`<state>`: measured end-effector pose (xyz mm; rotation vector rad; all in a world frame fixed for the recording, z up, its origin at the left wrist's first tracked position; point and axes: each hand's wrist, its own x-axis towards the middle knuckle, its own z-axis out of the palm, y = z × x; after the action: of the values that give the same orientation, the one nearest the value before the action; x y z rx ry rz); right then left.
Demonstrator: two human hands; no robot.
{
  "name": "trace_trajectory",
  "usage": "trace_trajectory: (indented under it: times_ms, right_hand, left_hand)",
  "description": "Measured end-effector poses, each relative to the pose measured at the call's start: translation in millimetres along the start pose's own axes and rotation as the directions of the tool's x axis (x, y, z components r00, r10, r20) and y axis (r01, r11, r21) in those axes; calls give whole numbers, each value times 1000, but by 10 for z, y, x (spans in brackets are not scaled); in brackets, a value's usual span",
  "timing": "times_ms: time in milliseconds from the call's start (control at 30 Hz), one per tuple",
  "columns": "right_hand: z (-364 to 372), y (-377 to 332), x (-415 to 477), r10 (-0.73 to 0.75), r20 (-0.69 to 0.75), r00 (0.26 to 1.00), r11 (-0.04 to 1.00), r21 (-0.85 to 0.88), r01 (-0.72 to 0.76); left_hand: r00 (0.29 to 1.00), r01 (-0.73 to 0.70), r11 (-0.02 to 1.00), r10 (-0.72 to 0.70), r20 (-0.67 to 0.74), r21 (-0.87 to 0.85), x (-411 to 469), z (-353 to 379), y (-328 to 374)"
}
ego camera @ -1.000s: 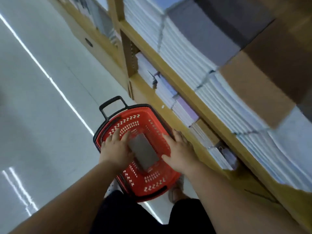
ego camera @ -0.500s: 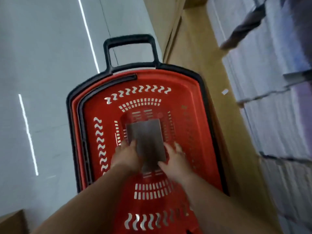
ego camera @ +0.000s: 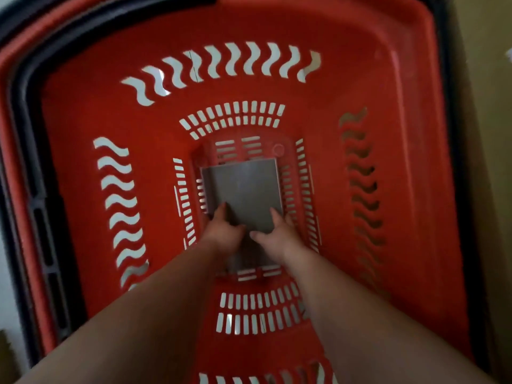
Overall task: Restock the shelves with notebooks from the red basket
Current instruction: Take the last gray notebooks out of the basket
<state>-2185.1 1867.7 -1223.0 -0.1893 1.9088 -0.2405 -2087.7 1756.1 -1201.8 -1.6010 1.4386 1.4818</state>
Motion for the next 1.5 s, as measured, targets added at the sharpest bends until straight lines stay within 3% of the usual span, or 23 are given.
trace_trajectory:
  times_ms: [300, 467, 600, 733, 1100, 1333, 1500]
  right_hand:
    - [55, 26, 44, 54, -55, 997, 989, 138, -46]
    - [-45, -10, -218, 91, -114, 989, 970, 236, -62]
    - [-279, -163, -743, 163, -79, 983, 919, 376, -122]
    - [-524, -517, -1514, 154, -68, 986, 844, 527, -95]
    - [-1354, -1802, -4383, -43, -240, 970, 584, 782, 219]
    - [-1780, -1736, -6123, -73, -374, 925, 456, 812, 364]
    - [-1967, -1446, -6829, -88, -550, 830, 380, 752, 539]
  left_hand:
    - [990, -90, 968, 61, -129, -235, -37, 29, 0]
    - [956, -231, 969, 210, -206, -83, -439, -49, 210]
    - [964, -253, 934, 221, -149, -252, -1095, -242, 541]
    - [946, -323, 922, 309, -98, -215, -1913, -627, 823]
    - [816, -565, 806, 578, 30, -176, -4906, -2077, 1788]
    - [718, -657, 737, 676, 164, -158, -6385, -2410, 2193]
    - [664, -707, 684, 729, 166, -179, -7088, -2341, 2351]
